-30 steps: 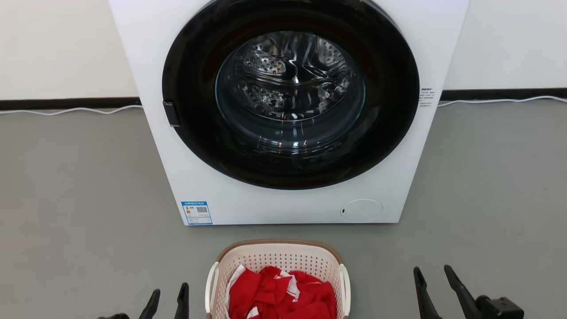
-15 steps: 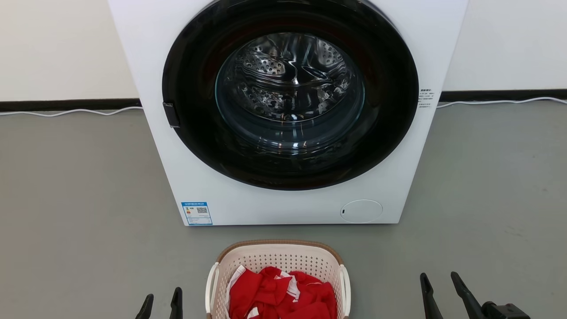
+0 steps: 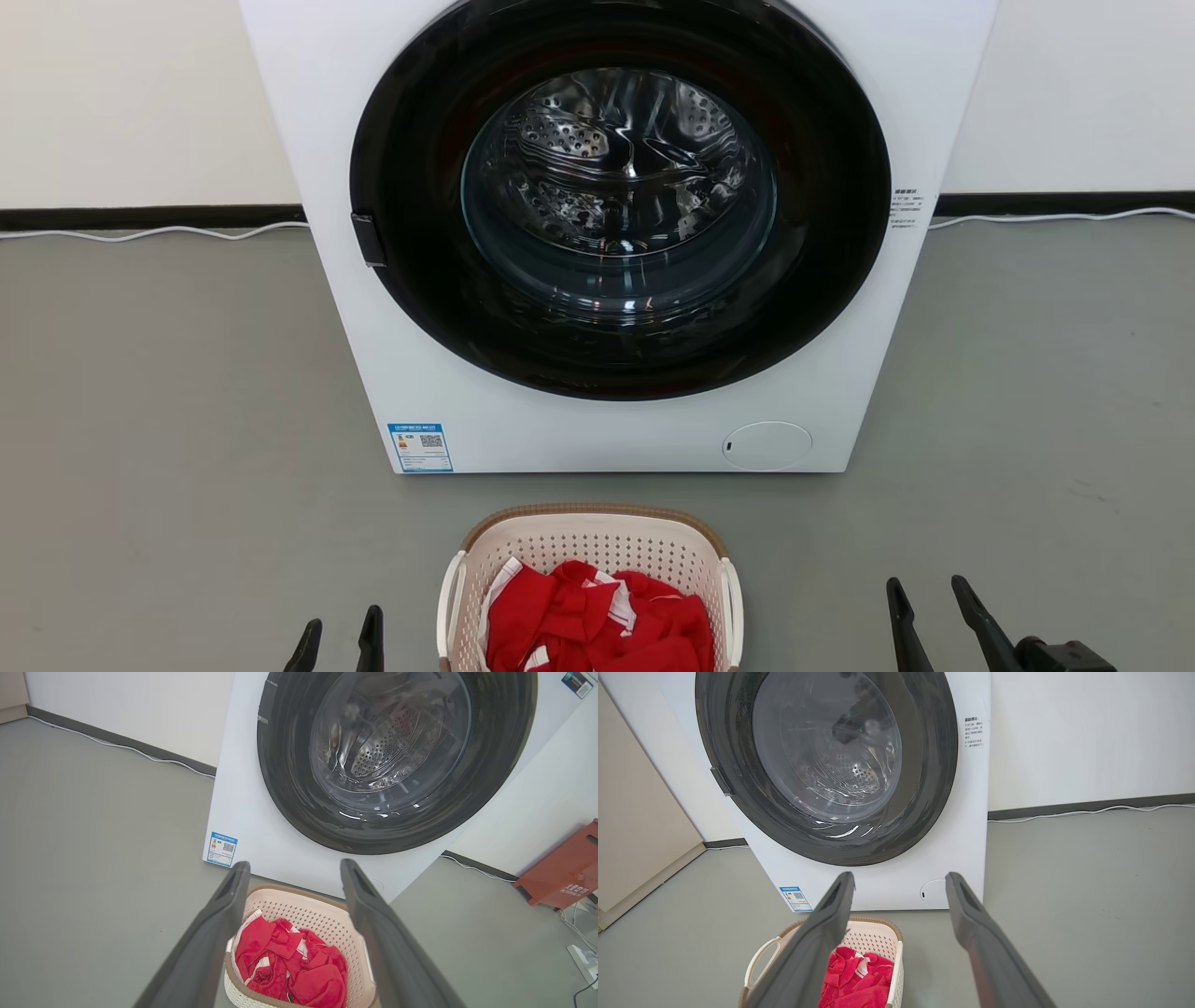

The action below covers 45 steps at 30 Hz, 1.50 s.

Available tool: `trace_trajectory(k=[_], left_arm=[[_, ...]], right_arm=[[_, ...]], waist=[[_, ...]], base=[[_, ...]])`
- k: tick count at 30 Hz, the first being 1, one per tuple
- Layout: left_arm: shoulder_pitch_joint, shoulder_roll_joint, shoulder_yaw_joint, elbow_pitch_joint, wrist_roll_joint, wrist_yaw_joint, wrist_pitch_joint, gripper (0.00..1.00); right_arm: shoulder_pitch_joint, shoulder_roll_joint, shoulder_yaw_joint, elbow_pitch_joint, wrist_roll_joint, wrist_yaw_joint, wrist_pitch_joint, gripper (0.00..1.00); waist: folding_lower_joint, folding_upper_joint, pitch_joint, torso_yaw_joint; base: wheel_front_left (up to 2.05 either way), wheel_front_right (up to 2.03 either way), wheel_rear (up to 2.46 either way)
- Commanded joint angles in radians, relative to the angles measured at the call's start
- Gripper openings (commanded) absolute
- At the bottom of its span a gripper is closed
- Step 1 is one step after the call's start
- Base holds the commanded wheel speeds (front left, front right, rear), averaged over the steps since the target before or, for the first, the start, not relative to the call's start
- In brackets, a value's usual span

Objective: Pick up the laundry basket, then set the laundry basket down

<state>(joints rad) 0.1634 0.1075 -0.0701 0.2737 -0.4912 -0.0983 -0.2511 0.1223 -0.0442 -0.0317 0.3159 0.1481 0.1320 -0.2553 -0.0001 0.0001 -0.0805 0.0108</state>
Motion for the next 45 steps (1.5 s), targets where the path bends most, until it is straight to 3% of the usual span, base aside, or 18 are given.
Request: trace_trajectory(k=[1,45], left_arm=[[-0.054,0.003,0.036,-0.02,0.007,-0.009,-0.011,1.0],[-0.069,-0.001,0.103,-0.016,0.078,-0.023,-0.011,1.0]], right_arm=[[-0.035,-0.006,0.021,-0.016,-0.008,-0.001,-0.006,1.0],[-0.043,-0.006,0.036,-0.003,-0.016,-0.001,-0.006,1.0]], waist=[[0.0001,-0.0001,0.0,0.001],[0.0001,-0.0001,0.002,0.015]], base=[[0.0,0.0,0.0],[0.0,0.0,0.0]])
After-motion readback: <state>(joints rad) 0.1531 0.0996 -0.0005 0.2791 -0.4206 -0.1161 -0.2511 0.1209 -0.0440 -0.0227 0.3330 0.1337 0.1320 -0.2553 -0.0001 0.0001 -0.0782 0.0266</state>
